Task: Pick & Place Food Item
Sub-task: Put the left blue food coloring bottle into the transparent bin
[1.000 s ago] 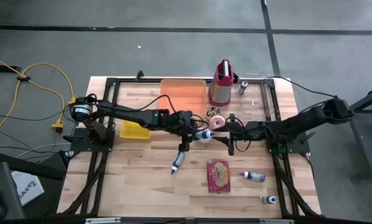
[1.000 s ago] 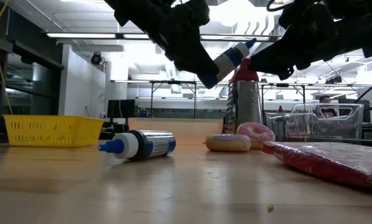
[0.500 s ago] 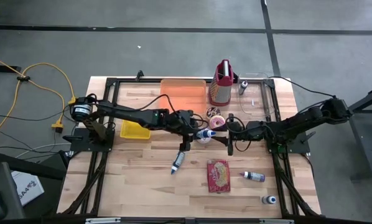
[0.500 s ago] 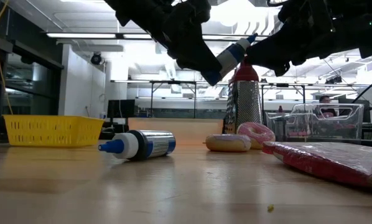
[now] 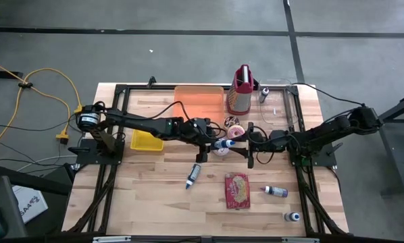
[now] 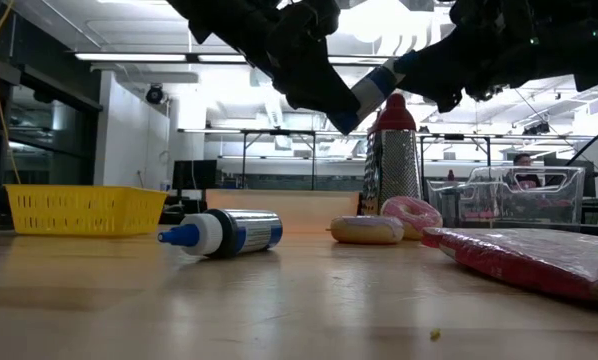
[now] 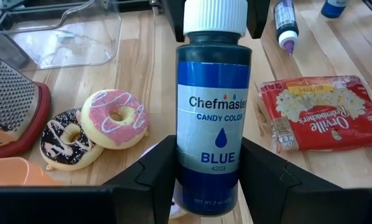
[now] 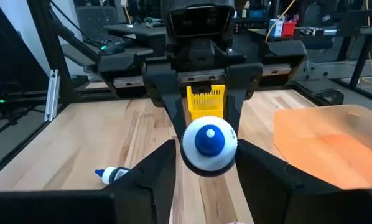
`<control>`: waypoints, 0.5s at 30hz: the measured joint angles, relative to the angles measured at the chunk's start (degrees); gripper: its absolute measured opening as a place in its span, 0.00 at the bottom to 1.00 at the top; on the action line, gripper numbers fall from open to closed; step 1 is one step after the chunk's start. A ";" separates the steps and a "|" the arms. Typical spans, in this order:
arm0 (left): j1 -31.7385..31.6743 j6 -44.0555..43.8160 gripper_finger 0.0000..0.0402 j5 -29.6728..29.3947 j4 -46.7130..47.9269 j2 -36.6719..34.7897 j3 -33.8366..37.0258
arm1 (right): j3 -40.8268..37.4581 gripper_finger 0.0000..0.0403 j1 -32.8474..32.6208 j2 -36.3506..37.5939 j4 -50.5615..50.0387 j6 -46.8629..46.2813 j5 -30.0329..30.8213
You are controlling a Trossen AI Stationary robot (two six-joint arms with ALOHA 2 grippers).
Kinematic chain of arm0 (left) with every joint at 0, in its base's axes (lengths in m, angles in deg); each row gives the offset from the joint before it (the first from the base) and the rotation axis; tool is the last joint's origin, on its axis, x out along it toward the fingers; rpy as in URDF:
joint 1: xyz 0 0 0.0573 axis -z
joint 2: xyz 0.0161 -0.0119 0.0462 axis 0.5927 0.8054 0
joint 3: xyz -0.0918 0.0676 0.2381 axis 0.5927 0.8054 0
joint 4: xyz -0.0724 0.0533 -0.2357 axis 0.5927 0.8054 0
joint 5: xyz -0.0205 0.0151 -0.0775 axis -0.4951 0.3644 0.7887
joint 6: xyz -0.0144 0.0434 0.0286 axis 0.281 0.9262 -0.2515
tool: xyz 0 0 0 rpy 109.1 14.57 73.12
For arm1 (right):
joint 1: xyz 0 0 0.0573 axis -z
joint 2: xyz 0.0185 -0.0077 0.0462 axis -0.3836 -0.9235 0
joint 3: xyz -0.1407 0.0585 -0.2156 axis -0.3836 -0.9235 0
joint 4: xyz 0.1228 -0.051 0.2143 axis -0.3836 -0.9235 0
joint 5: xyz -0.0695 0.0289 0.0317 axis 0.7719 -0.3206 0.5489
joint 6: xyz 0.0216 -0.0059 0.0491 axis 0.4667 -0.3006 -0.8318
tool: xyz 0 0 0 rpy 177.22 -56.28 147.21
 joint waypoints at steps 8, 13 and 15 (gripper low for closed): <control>0.02 0.23 0.36 0.04 -1.23 0.00 0.00 | 0.00 0.38 0.00 0.00 1.55 0.17 -0.17; 0.00 0.67 0.36 0.04 -1.27 0.00 0.02 | 0.00 0.38 0.00 0.00 1.67 0.20 -0.17; 0.02 0.67 0.36 0.03 -1.28 0.00 0.02 | 0.00 0.38 0.00 0.00 1.70 0.20 -0.17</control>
